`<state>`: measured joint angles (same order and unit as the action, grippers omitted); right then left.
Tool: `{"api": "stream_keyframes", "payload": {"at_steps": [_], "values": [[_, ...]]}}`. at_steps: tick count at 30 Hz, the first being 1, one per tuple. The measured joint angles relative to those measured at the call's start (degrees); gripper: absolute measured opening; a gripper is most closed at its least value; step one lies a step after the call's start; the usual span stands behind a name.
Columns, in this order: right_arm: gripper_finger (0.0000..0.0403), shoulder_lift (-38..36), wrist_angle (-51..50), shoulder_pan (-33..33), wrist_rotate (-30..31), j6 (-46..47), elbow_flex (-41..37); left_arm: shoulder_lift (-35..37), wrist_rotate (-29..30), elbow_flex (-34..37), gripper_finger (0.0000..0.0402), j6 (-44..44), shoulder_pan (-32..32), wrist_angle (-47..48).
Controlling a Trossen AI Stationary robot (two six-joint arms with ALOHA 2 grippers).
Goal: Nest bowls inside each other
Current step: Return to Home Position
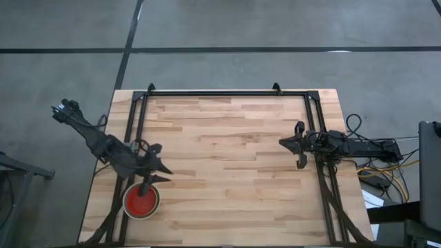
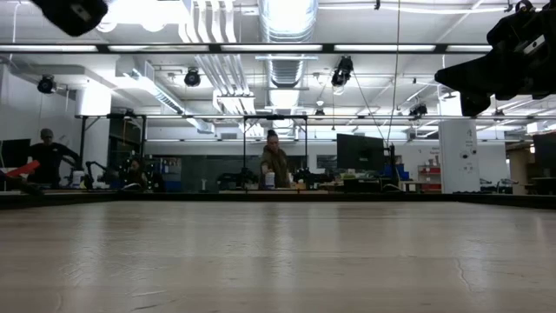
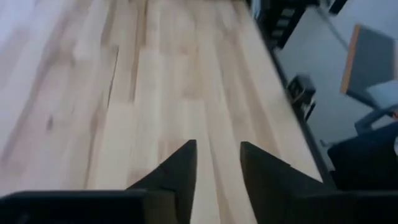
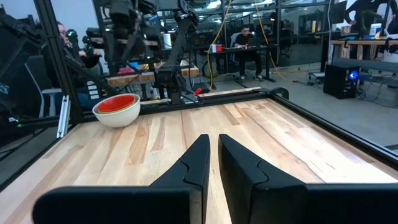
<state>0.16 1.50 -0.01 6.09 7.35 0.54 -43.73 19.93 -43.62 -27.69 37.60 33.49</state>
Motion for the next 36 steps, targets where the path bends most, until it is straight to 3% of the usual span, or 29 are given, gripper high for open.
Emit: {"api": "stream_keyframes", "payload": {"at_steps": [10, 15, 24, 36], "values": [[0.0034, 0.0, 0.0, 0.0, 0.02, 0.01, 0.0, -0.93, 1.13, 0.0, 0.0052, 15.16, 0.02, -12.42], [0.0034, 0.0, 0.0, -0.02, 0.02, 0.02, 0.0, -0.93, -1.61, 0.0, 0.0007, 20.24, 0.02, -14.54], [0.0034, 0.0, 0.0, 0.0, 0.0, 0.0, 0.0, -0.25, -6.33, 0.0, 0.0004, 24.24, 0.07, -14.6], [0.0034, 0.0, 0.0, 0.0, 0.01, 0.06, 0.0, 5.86, -9.91, 0.0, 0.0002, 27.3, 0.04, -12.77]]}}
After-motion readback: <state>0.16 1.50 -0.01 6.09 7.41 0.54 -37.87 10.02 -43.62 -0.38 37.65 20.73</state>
